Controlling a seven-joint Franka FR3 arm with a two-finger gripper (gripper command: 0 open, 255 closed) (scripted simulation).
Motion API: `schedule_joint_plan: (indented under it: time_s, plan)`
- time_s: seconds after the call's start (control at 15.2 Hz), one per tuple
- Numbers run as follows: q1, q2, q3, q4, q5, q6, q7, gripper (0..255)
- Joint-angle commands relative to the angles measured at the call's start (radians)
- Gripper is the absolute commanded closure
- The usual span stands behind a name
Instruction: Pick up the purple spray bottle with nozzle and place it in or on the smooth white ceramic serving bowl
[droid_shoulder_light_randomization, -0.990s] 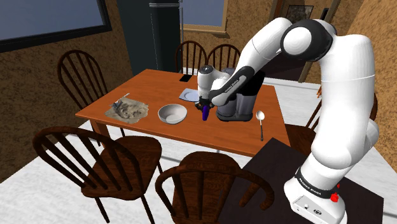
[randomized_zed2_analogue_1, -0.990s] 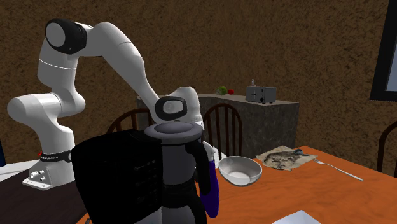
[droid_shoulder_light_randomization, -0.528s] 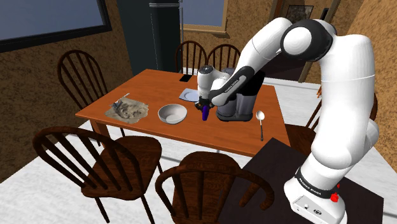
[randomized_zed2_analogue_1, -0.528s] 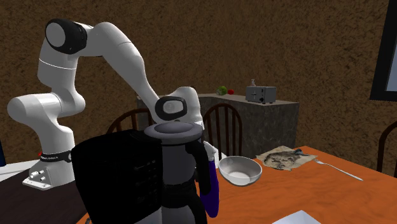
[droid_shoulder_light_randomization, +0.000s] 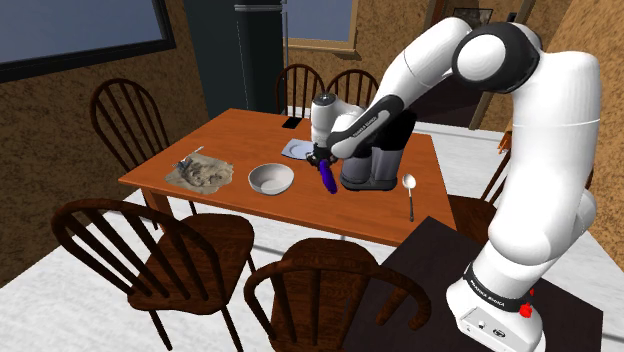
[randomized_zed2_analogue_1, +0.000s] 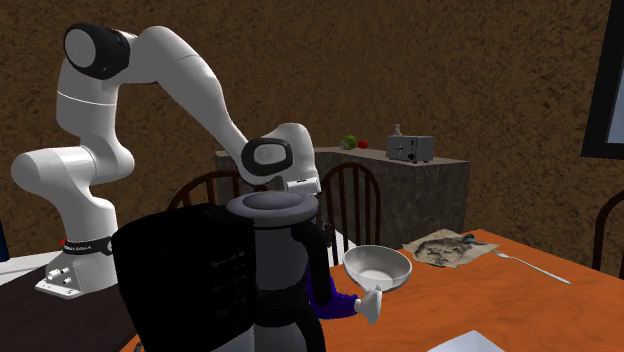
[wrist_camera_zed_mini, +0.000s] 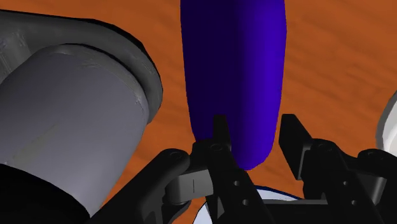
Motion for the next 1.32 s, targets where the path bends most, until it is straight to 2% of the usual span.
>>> schedule_joint_plan:
  time_s: [0.0,1.25]
  plan:
    - [-0.006,-0.018,0.009,0.001,0.018,-0.017,-0.018,255]
    - [-0.040,-0.176,0.067,0.045,0.172,-0.193,-0.171,255]
